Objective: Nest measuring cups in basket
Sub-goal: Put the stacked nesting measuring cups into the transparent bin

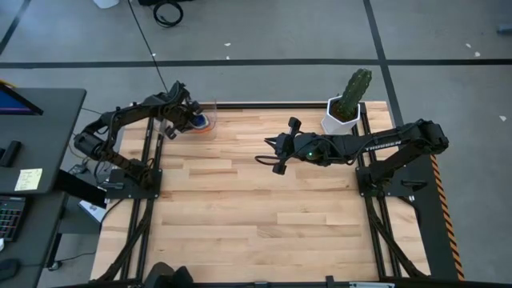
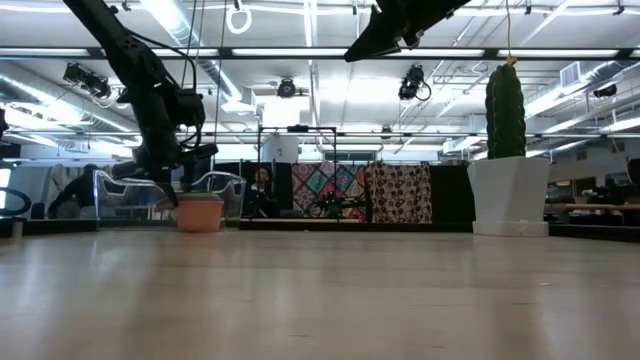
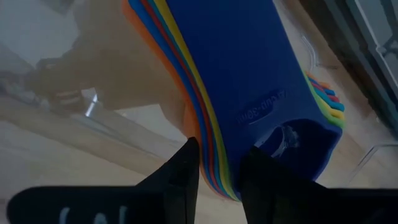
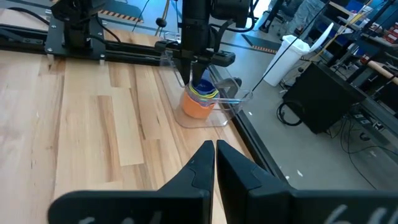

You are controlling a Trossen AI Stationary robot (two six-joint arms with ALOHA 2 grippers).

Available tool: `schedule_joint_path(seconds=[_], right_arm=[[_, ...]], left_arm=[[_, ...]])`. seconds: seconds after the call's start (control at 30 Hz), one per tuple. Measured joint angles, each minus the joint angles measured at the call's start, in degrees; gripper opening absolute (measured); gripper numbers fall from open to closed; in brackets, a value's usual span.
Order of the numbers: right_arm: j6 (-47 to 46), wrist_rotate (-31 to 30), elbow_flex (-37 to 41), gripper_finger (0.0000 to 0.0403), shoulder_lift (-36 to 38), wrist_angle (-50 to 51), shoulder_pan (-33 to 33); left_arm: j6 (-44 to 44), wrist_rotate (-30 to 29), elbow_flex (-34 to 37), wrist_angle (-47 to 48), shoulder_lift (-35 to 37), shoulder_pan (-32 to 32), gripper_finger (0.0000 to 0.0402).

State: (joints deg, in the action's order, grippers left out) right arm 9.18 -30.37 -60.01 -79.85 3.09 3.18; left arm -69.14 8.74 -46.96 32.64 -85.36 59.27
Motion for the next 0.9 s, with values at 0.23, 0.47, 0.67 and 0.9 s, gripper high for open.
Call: schedule_joint_path(seconds=[0.23, 0.47, 0.67, 0.9], right_arm=[[-1.9, 0.1, 0.0, 0.0023, 0.0, 0.0, -0.1], [-1.9, 0.1, 0.0, 0.0023, 0.0, 0.0, -0.5], [-1.9, 0.1, 0.0, 0.0023, 0.0, 0.0, -0.5], [-1.9, 0.1, 0.0, 0.0023, 0.0, 0.0, -0.5]], left_arm=[[3.6, 0.1, 0.0, -0.7, 0.0, 0.0, 0.0094], [1.1, -0.1, 0.0, -0.8, 0.0, -0.3, 0.0094], [3.7, -0.2, 0.1, -2.6, -0.1, -0.3, 0.0094], [3.8, 2.1, 0.2, -5.6, -0.2, -0.2, 0.0095]])
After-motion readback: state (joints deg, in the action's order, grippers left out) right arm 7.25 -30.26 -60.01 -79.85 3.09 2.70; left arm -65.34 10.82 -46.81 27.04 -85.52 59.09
